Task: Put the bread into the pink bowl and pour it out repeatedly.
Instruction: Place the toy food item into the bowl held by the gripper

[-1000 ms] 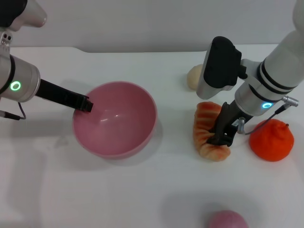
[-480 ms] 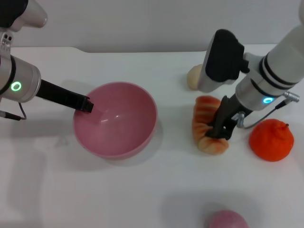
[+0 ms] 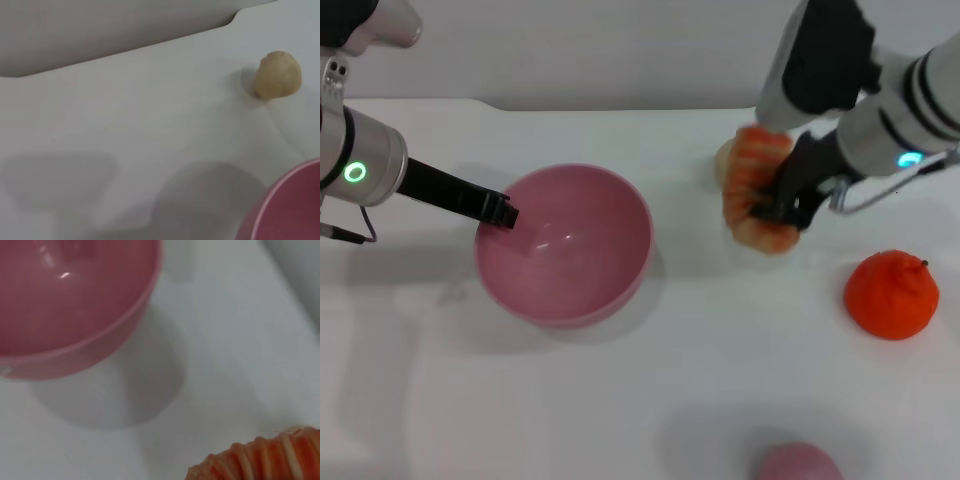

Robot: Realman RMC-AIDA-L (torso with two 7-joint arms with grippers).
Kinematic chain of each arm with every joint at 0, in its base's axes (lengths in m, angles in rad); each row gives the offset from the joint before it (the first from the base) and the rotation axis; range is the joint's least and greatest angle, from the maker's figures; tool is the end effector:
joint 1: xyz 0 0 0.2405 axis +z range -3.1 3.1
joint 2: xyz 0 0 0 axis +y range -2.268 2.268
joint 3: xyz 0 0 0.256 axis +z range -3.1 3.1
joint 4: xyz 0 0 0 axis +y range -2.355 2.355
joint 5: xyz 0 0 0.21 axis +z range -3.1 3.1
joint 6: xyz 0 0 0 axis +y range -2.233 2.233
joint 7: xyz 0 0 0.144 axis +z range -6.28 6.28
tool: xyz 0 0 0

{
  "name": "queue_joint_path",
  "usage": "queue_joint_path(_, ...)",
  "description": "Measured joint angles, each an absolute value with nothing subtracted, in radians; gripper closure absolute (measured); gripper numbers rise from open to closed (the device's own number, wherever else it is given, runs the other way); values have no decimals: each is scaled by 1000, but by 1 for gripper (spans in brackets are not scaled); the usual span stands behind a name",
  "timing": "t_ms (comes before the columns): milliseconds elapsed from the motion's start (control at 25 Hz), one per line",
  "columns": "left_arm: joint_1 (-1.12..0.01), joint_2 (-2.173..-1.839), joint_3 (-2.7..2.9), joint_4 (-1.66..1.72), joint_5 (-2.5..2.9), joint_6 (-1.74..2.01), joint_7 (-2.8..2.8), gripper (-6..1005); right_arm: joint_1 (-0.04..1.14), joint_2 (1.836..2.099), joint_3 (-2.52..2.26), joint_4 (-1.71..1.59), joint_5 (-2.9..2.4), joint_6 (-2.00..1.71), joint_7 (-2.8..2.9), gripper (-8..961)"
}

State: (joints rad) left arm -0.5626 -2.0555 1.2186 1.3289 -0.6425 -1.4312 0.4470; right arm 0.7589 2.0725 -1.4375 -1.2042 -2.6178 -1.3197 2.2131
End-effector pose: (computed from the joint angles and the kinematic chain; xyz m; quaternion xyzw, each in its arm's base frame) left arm -0.1970 0.3765 0.0328 -0.8622 -0.4454 0.0474 0.2364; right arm 0.1418 0.4015 -0.0181 -0.9574 0.0872 -0.1832 0.2055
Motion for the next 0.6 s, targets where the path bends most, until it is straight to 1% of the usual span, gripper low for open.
queue_joint_path(320,-574,-2053,1214,1330,-634,-1445,450,954,696,2074,-1359,-1491,-2638,-1327,2226,800)
queue_joint_path(600,-574,-2054,1217,1330,-633,-1445,451,954,688,2077,-1373,-1628,-2486,-1340,2200,805)
